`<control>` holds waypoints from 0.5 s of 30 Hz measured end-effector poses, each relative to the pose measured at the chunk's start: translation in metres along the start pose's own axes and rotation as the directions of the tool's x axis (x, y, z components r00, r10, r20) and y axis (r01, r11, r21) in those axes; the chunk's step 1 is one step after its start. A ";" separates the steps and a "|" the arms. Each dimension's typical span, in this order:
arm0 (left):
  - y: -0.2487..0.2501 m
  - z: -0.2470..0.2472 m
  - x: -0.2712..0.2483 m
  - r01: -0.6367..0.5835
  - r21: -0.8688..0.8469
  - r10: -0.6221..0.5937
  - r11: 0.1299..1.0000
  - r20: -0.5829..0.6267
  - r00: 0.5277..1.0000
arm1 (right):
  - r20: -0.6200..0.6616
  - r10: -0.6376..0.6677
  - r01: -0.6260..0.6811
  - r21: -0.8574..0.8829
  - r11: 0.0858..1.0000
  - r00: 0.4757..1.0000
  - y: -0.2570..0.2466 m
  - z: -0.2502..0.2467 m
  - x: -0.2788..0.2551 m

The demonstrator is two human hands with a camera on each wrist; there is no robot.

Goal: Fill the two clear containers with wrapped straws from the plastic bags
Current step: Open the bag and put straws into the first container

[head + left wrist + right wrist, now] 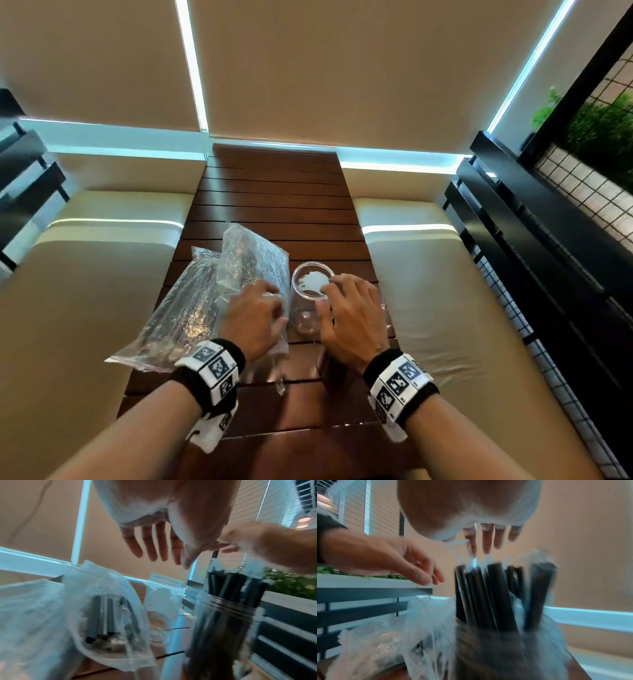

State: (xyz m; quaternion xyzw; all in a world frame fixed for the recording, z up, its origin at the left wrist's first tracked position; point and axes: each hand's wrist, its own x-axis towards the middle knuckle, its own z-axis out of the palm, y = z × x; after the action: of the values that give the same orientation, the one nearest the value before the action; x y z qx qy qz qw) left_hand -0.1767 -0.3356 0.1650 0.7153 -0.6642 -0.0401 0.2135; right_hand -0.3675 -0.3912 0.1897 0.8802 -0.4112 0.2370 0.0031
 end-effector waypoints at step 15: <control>-0.071 -0.014 0.000 0.392 -0.196 -0.394 0.899 0.030 0.919 | 0.731 0.048 -0.325 0.242 0.914 0.681 -0.078 0.086 -0.005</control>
State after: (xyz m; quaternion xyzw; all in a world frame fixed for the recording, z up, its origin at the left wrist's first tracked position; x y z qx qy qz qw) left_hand -0.1054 -0.3303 0.1520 0.8098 -0.4979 -0.1447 0.2745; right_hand -0.2777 -0.3529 0.1259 0.8406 -0.4198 -0.0527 -0.3381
